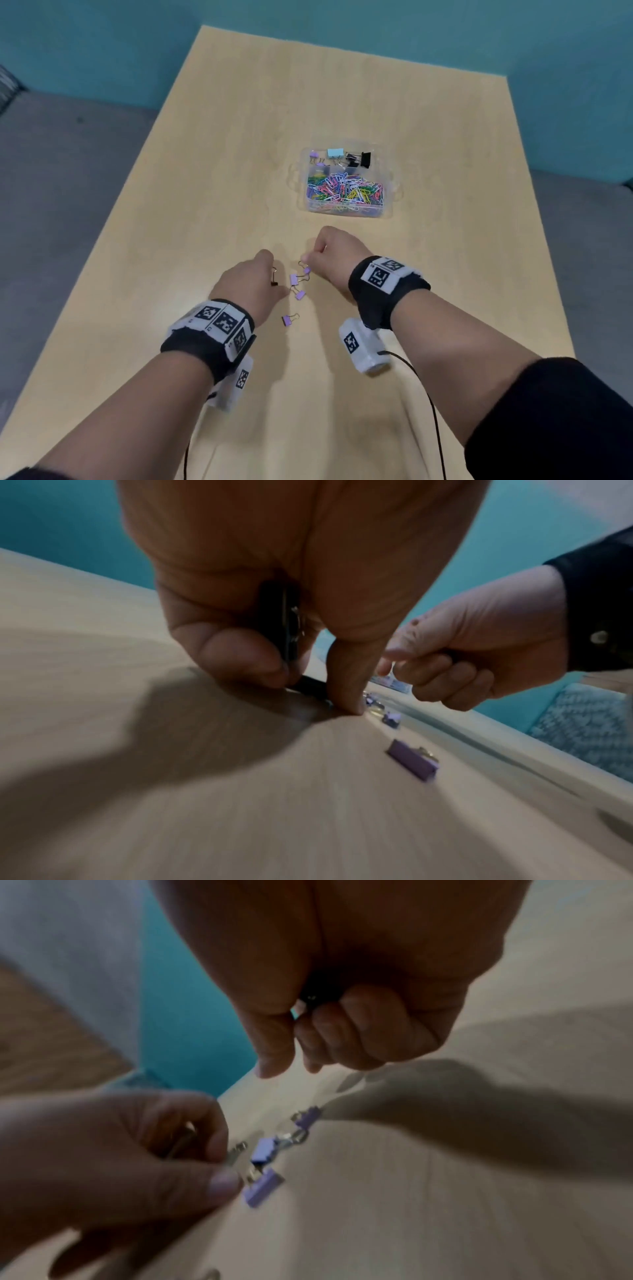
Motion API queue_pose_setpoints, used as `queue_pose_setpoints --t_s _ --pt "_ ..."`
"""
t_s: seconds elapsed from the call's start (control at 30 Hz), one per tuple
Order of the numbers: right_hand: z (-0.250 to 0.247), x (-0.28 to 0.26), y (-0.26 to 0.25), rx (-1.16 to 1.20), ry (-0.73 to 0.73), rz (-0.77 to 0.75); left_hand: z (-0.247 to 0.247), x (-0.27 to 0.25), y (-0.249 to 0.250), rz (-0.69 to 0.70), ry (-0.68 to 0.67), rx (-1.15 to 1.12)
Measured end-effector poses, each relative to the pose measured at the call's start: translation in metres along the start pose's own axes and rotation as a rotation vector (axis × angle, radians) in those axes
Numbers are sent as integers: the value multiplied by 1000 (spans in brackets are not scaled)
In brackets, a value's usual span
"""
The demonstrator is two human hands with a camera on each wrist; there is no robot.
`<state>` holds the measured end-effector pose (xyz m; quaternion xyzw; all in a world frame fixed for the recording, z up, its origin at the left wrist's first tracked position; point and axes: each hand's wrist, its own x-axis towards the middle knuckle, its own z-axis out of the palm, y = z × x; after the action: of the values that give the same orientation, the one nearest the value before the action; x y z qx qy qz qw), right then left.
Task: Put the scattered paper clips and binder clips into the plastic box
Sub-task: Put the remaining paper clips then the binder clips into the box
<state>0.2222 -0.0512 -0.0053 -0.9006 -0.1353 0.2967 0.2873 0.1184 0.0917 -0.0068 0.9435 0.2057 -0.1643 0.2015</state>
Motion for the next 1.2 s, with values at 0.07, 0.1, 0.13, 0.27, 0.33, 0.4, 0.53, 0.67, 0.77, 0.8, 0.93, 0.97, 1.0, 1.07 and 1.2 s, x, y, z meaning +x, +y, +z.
queue_pose_setpoints --t_s 0.07,0.1,0.13,0.27,0.33,0.4,0.53,0.67,0.77,0.8,0.93,0.97,1.0,1.07,1.2 --pt "2 0 -4 -179 -73 -10 -3 0 -1 12 0 10" --pt "2 1 -5 -237 -93 -2 -4 -1 0 10 1 3" --pt "3 2 -6 -279 -105 8 -5 -2 -1 -2 -7 -19" --pt "7 8 -8 -364 -108 -2 -4 -6 -11 -143 -64 -378" --pt "6 9 -10 -413 -104 -14 -3 -9 -17 -240 -71 -674" --pt "5 9 -11 -436 -118 -11 -2 -12 -23 -311 -65 -850" --pt "1 5 -13 -411 -149 -10 -7 -17 -24 -376 -36 -1186" --pt "-3 -2 -13 -466 -175 -49 -15 -13 -20 -410 -55 -1505" --pt "-10 0 -4 -49 -137 42 -27 4 -8 -448 -55 -1612" --pt "-15 1 -1 251 -113 102 -32 12 -2 -452 -44 -1621" --pt "-56 6 12 1469 -127 323 -56 59 32 -400 0 -1618" --pt "-68 7 14 1643 -122 325 -62 73 42 -359 9 -1593" --pt "-77 10 14 1748 -95 327 -68 88 53 -302 14 -1543" --pt "-89 19 12 1818 -20 332 -78 119 75 -175 17 -1358" --pt "-111 48 3 1739 113 358 -91 167 113 -51 29 -1034"
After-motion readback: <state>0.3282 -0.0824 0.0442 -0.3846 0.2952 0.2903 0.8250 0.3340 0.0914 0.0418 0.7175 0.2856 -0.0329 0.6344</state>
